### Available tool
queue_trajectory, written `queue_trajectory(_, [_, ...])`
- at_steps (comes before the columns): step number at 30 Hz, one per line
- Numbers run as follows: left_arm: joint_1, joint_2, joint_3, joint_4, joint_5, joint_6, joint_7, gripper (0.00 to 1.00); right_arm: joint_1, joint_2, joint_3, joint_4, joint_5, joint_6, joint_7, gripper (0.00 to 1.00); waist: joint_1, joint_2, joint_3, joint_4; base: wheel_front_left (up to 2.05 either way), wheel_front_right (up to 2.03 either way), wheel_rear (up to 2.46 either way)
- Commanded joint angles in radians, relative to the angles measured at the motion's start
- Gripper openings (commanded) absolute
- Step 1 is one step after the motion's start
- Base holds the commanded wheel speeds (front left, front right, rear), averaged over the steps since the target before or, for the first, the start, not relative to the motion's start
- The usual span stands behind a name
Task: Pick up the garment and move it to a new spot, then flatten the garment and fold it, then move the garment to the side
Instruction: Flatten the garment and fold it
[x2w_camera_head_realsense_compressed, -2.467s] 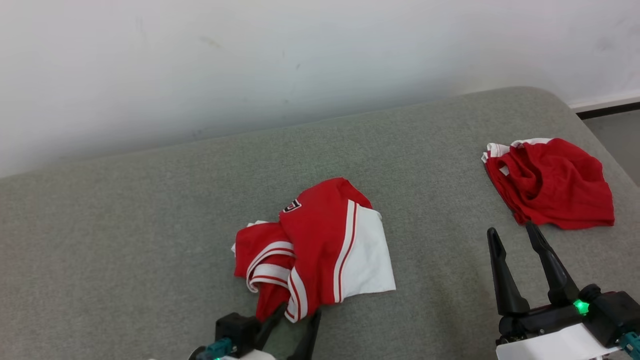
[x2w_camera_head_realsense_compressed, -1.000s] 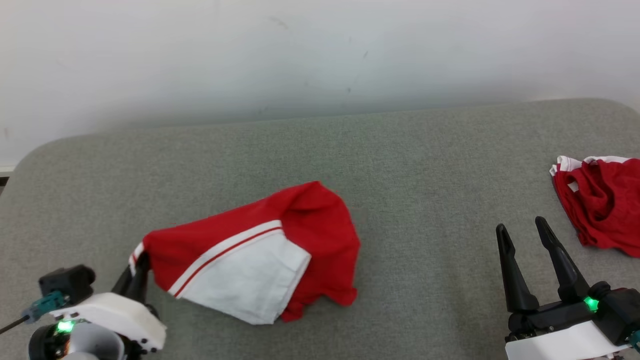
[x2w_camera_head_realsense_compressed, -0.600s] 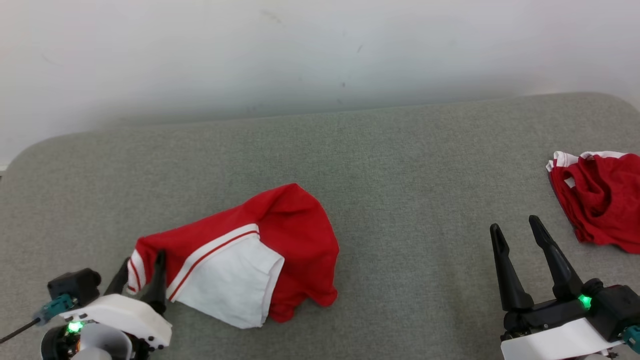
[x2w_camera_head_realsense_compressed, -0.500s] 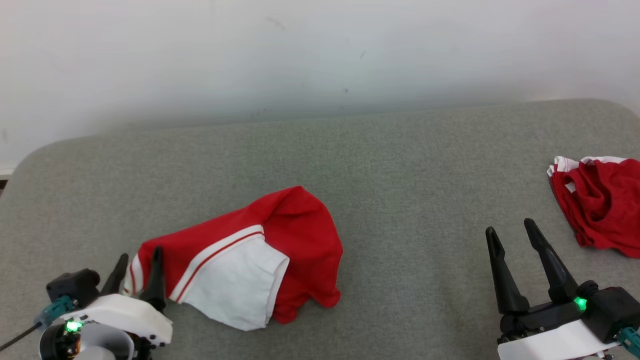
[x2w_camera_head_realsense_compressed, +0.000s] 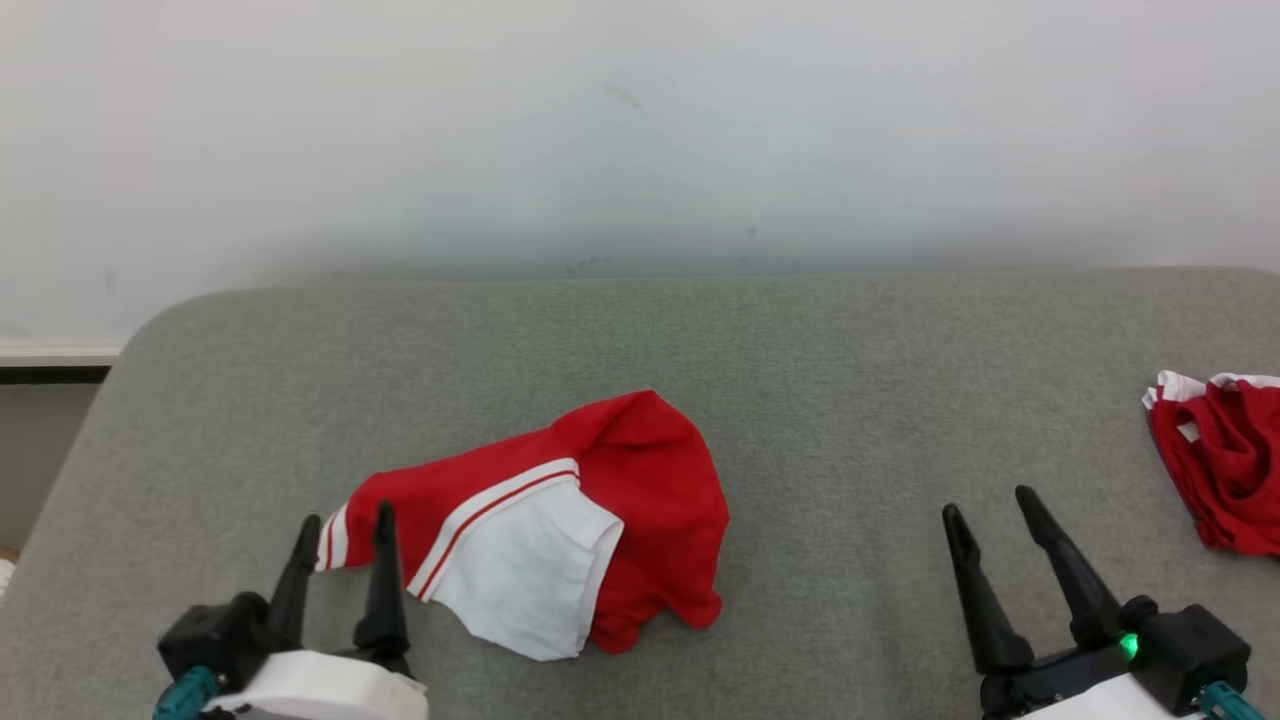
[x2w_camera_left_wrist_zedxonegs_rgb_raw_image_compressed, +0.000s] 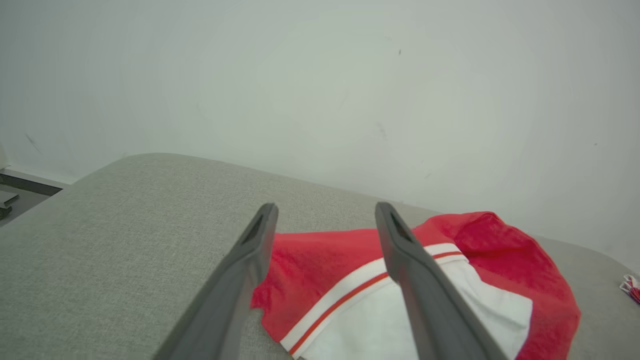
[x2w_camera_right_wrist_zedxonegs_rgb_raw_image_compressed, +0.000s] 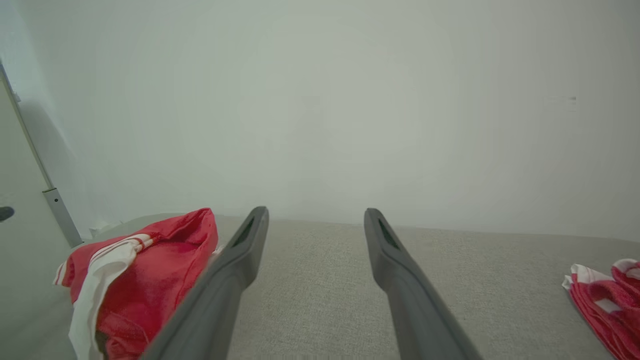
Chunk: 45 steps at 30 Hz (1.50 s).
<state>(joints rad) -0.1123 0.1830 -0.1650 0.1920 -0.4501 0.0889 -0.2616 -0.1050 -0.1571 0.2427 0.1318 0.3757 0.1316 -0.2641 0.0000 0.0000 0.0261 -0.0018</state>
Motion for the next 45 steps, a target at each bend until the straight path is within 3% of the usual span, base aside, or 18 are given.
queue_trajectory(1, [0.018, -0.004, -0.004, -0.011, 0.015, -0.003, -0.002, 1.00, 0.006, -0.011, 0.016, 0.013, 0.016, -0.002, 0.000, 1.00, 0.0000, 0.0000, -0.008, 0.017, 0.00, 0.00, 0.00])
queue_trajectory(7, [0.020, -0.014, -0.016, -0.020, 0.027, -0.015, -0.003, 1.00, -0.029, -0.038, 0.135, 0.097, 0.077, -0.002, 0.015, 1.00, 0.0000, 0.0000, -0.010, 0.044, 0.00, 0.00, 0.00])
queue_trajectory(16, [-0.008, -0.051, -0.040, -0.014, 0.044, -0.039, -0.003, 1.00, -0.180, -0.084, 0.397, 0.257, 0.324, -0.002, 0.190, 1.00, 0.0000, 0.0000, 0.036, 0.127, 0.00, 0.00, 0.00])
queue_trajectory(30, [-0.037, -0.096, -0.034, 0.034, 0.074, -0.086, -0.003, 1.00, -0.315, -0.082, 0.544, 0.448, 0.505, -0.002, 0.189, 1.00, 0.0000, 0.0000, 0.075, 0.251, 0.00, 0.00, 0.00])
queue_trajectory(31, [-0.037, -0.099, -0.032, 0.036, 0.078, -0.088, -0.003, 1.00, -0.318, -0.082, 0.554, 0.456, 0.516, -0.002, 0.182, 0.56, 0.0000, 0.0000, 0.075, 0.253, 0.00, 0.00, 0.00])
queue_trajectory(32, [-0.037, -0.101, -0.030, 0.038, 0.080, -0.087, -0.003, 1.00, -0.324, -0.083, 0.564, 0.461, 0.526, -0.002, 0.178, 0.33, 0.0000, 0.0000, 0.075, 0.255, 0.00, 0.00, 0.00])
queue_trajectory(33, [-0.036, -0.104, -0.027, 0.039, 0.081, -0.089, -0.003, 1.00, -0.329, -0.083, 0.572, 0.464, 0.535, -0.002, 0.168, 0.02, 0.0000, 0.0000, 0.075, 0.255, 0.00, 0.00, 0.00])
queue_trajectory(39, [-0.023, -0.115, -0.009, 0.046, 0.091, -0.098, -0.003, 1.00, -0.361, -0.105, 0.605, 0.466, 0.578, -0.002, 0.112, 0.00, 0.0000, 0.0000, 0.063, 0.225, 0.00, 0.00, 0.00])
queue_trajectory(45, [-0.009, -0.121, 0.006, 0.054, 0.099, -0.107, -0.003, 1.00, -0.419, -0.203, 0.611, 0.471, 0.555, -0.002, 0.080, 0.00, 0.0000, 0.0000, 0.046, 0.159, 0.00, 0.00, 0.00])
